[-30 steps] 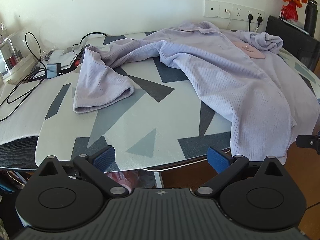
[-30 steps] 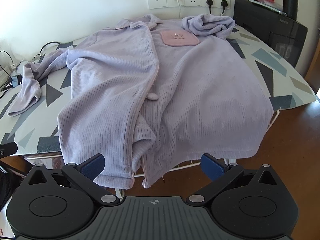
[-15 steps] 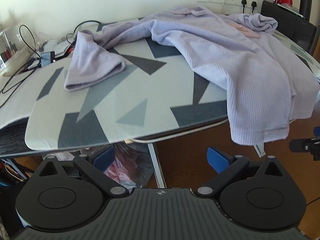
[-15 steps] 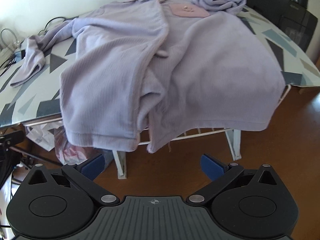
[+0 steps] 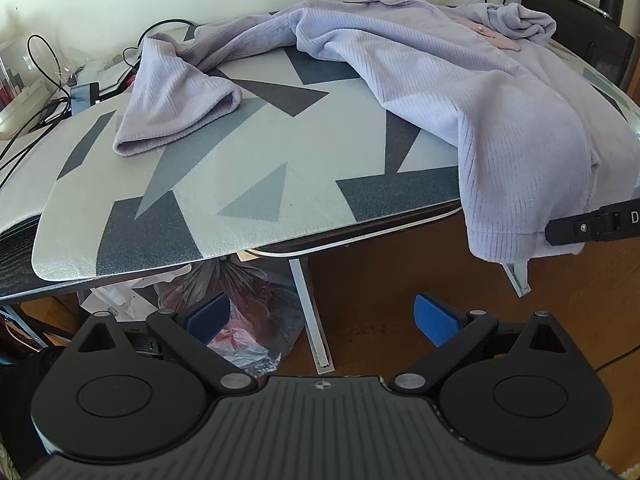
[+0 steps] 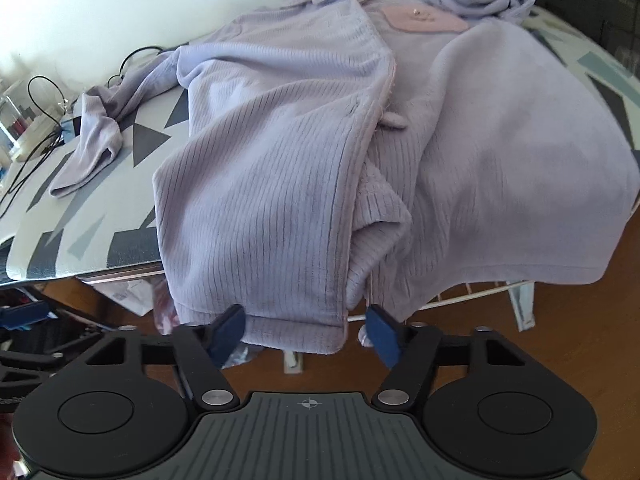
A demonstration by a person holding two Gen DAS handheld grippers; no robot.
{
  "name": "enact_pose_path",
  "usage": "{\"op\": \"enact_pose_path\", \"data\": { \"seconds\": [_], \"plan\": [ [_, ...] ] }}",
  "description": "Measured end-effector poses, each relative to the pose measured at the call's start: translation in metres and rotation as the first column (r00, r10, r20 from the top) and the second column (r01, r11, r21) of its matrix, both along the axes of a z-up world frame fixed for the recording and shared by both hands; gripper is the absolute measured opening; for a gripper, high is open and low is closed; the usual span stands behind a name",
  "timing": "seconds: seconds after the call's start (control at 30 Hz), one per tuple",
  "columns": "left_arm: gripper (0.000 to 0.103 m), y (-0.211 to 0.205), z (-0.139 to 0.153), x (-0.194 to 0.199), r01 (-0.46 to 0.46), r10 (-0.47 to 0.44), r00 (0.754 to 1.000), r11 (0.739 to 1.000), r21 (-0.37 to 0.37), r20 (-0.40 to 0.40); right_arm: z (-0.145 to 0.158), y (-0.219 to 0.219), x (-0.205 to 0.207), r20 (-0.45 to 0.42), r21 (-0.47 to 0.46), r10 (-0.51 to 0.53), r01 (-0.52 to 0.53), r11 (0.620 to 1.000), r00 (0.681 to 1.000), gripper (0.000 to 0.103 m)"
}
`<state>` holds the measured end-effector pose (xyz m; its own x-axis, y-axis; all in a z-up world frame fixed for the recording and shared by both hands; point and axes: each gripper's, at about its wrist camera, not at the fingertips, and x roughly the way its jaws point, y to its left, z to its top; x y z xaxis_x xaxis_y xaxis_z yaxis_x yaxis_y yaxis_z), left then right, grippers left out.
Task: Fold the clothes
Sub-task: 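Grasp the shirt hem with the right tool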
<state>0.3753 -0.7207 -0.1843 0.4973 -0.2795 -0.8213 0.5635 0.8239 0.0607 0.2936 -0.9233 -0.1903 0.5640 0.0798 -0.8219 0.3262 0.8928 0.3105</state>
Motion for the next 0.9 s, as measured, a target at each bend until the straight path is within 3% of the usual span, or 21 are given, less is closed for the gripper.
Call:
{"op": "enact_pose_path", "data": {
  "seconds": [0.17,0.3,0.33,0.43,0.5,0.57,0.63,0.7,0.8,0.9],
  "plan": [
    [0.101,-0.007,-0.004,0.006,0.003,-0.003,1.000,1.000,-0.009,-0.027,-0.001,-0.005,0.003,-0.012,0.039,0.008,-0.007,0.999,1.000,0.046],
    [0.100,-0.014,-0.007,0.005,0.016,-0.017,0.999,1.000,-0.005,-0.037,0.000,-0.001,-0.001,-0.016,0.070,0.048,-0.047,0.996,0.999,0.022],
    [0.101,-0.016,-0.007,0.005,0.021,-0.021,0.999,1.000,-0.004,-0.039,0.001,-0.001,-0.003,-0.013,0.080,0.053,-0.052,0.995,0.998,0.020],
    [0.101,-0.020,-0.007,0.005,0.030,-0.030,0.999,1.000,0.001,-0.045,0.003,-0.002,-0.002,0.009,0.106,0.050,-0.051,0.993,0.999,0.022],
    [0.101,-0.022,-0.007,0.005,0.034,-0.034,0.998,0.999,0.007,-0.047,0.002,-0.004,-0.001,0.023,0.104,0.036,-0.038,0.994,0.999,0.033],
    [0.101,-0.024,-0.006,0.004,0.039,-0.038,0.998,0.999,0.011,-0.041,0.002,-0.005,0.000,0.044,0.100,0.023,-0.027,0.995,0.999,0.032],
    [0.100,-0.026,-0.005,0.004,0.047,-0.047,0.998,0.999,0.011,-0.033,0.002,-0.006,0.001,0.051,0.114,0.041,-0.047,0.992,0.998,0.006],
    [0.101,-0.030,-0.003,0.004,0.063,-0.063,0.998,0.998,0.002,-0.023,0.013,-0.004,0.002,0.071,0.096,0.074,-0.081,0.992,0.995,0.006],
    [0.100,-0.040,0.003,0.004,0.101,-0.102,0.995,0.994,-0.050,-0.019,0.051,-0.008,0.000,0.173,0.088,0.117,-0.133,0.987,0.978,0.005],
    [0.101,-0.054,0.015,0.011,0.111,-0.120,0.992,0.980,-0.164,-0.043,0.100,-0.018,0.007,0.293,0.033,0.118,-0.134,0.990,0.949,0.005]
  ]
}}
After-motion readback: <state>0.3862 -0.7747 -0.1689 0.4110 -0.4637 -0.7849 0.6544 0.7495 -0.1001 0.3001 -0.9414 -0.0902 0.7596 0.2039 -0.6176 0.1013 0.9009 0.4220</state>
